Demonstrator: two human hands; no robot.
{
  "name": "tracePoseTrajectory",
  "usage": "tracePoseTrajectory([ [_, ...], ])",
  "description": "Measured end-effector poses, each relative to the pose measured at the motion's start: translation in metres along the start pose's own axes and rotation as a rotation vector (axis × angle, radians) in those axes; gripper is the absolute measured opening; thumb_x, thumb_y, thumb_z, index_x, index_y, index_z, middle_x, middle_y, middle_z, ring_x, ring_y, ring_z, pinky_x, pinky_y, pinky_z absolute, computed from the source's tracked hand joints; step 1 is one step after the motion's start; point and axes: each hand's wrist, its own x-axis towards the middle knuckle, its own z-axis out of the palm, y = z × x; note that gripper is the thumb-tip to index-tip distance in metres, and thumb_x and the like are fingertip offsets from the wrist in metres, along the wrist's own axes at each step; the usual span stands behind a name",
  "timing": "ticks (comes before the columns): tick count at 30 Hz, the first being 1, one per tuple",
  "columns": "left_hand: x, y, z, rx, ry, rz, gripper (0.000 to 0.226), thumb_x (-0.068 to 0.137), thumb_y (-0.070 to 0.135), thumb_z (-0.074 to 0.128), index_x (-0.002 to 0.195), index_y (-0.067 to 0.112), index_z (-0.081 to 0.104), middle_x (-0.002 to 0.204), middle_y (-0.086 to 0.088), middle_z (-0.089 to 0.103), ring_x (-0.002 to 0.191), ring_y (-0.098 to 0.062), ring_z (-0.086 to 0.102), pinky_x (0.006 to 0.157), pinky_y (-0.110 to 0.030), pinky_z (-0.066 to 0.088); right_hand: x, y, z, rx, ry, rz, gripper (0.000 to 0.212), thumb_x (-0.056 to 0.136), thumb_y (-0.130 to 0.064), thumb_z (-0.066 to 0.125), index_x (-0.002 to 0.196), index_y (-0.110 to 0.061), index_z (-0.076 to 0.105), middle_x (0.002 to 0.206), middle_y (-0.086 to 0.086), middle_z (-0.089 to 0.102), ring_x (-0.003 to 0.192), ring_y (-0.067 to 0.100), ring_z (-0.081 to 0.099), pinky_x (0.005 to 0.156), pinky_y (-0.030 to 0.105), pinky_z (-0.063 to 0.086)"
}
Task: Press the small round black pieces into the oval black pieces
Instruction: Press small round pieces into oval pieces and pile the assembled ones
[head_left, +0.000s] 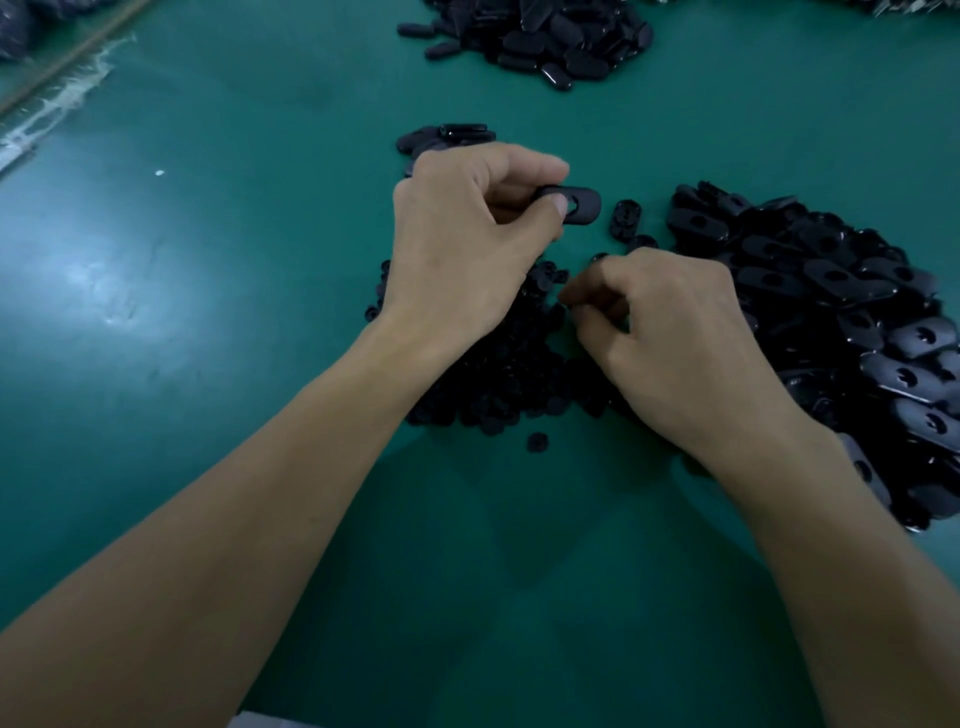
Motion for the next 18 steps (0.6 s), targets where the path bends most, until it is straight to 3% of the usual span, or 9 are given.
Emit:
tracePoseTrajectory([
  [4, -0.0005, 0.0006, -0.0008, 0.012, -0.007, 0.011, 0.016, 0.085, 0.009, 0.073, 0.098, 0.018, 0.077, 0.082, 0.006, 0.077, 0.077, -0.009, 0.075, 0.079, -0.036, 0.063, -0.0005, 0.0006, -0.0004, 0.039, 0.04, -0.022, 0.018, 0.093, -0.013, 0.062, 0.104, -0.018, 0.075, 0.093, 0.003, 0.066, 0.091, 0.022, 0.062, 0.084, 0.039, 0.05],
  [9, -0.0009, 0.0016, -0.0009, 0.04, -0.019, 0.029, 0.016, 0.085, 0.01, 0.073, 0.093, 0.023, 0.076, 0.081, 0.008, 0.076, 0.076, -0.008, 0.075, 0.078, -0.036, 0.062, -0.0001, 0.002, 0.0007, 0.087, 0.08, -0.039, 0.014, 0.098, -0.018, 0.061, 0.105, -0.023, 0.073, 0.096, -0.003, 0.066, 0.091, 0.014, 0.06, 0.084, 0.032, 0.048],
  [13, -0.0016, 0.003, -0.001, 0.056, -0.032, 0.046, 0.017, 0.086, 0.009, 0.073, 0.092, 0.025, 0.075, 0.079, 0.012, 0.074, 0.074, -0.004, 0.073, 0.078, -0.03, 0.061, 0.0009, 0.0005, 0.0005, 0.133, 0.208, -0.041, 0.016, 0.097, -0.012, 0.06, 0.104, -0.018, 0.074, 0.093, -0.004, 0.07, 0.087, 0.01, 0.063, 0.081, 0.02, 0.047],
  [18, -0.0047, 0.0045, 0.0018, 0.057, -0.082, 0.088, 0.02, 0.085, 0.008, 0.075, 0.092, 0.027, 0.074, 0.079, 0.013, 0.074, 0.075, -0.002, 0.073, 0.077, -0.024, 0.06, 0.0017, -0.0002, -0.002, 0.23, 0.364, -0.026, 0.017, 0.095, -0.012, 0.064, 0.107, -0.016, 0.074, 0.092, -0.009, 0.069, 0.084, 0.003, 0.065, 0.082, 0.016, 0.052],
])
